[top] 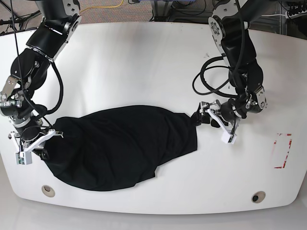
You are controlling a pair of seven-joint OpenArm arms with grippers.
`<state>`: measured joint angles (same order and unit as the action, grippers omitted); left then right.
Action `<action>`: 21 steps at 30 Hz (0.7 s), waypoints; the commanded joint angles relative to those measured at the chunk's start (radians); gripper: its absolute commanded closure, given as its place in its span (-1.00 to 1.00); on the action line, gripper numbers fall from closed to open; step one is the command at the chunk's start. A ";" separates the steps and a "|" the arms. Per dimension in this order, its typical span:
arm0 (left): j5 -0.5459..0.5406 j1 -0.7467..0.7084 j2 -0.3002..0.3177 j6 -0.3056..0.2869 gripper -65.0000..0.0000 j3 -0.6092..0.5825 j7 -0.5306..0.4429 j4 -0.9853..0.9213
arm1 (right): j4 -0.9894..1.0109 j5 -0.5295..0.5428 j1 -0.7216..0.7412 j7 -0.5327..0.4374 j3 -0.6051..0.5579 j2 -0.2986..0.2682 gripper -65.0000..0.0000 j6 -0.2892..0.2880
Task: Fold the T-shirt properly
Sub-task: 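Move the left gripper to the shirt's free edge and grasp it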
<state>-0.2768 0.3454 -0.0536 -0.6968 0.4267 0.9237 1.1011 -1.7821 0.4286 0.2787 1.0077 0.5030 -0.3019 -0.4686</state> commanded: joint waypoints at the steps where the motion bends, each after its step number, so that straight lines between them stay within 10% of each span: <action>1: -0.008 0.019 -0.015 -0.001 -0.67 -0.018 -0.009 0.003 | -0.020 0.014 0.021 -0.028 0.003 -0.015 0.96 0.000; 21: -0.009 0.077 -0.056 0.061 -0.68 -0.113 -0.096 -0.109 | -0.020 0.014 0.007 -0.028 0.004 -0.015 0.96 0.000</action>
<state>-0.2829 0.3817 -0.1081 -0.6514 0.3183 0.8356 1.0130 -1.7821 0.4255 0.2634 1.0069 0.5034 -0.3012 -0.4683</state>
